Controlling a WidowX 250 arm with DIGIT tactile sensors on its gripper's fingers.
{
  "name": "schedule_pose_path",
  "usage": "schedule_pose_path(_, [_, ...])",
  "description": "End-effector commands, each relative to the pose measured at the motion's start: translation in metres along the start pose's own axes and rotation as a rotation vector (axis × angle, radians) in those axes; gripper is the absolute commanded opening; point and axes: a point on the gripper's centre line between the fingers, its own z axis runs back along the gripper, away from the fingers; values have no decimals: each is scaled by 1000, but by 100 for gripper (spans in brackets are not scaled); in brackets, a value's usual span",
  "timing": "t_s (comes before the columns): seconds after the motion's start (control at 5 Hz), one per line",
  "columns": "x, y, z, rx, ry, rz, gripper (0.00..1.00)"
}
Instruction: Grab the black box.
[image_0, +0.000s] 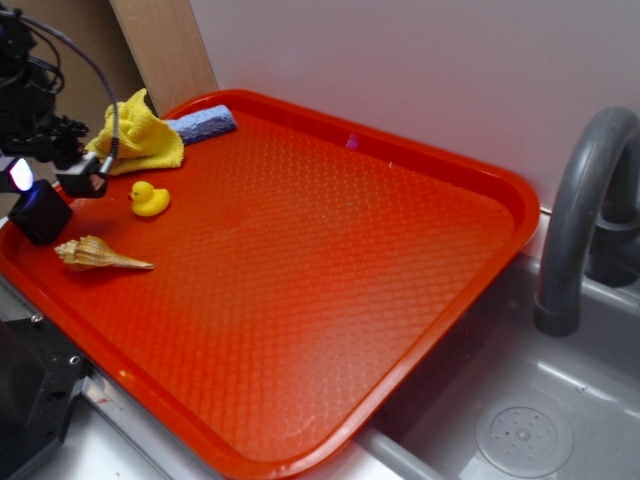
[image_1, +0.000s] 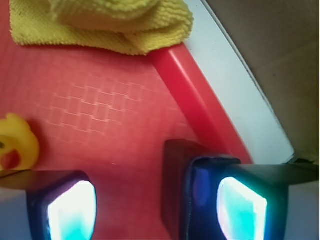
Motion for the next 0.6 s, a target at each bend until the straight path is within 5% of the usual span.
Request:
schedule_pose_path(0.0, [-14, 12, 8, -18, -11, -14, 100])
schedule_pose_path(0.4, [-15, 5, 12, -8, -19, -40, 100])
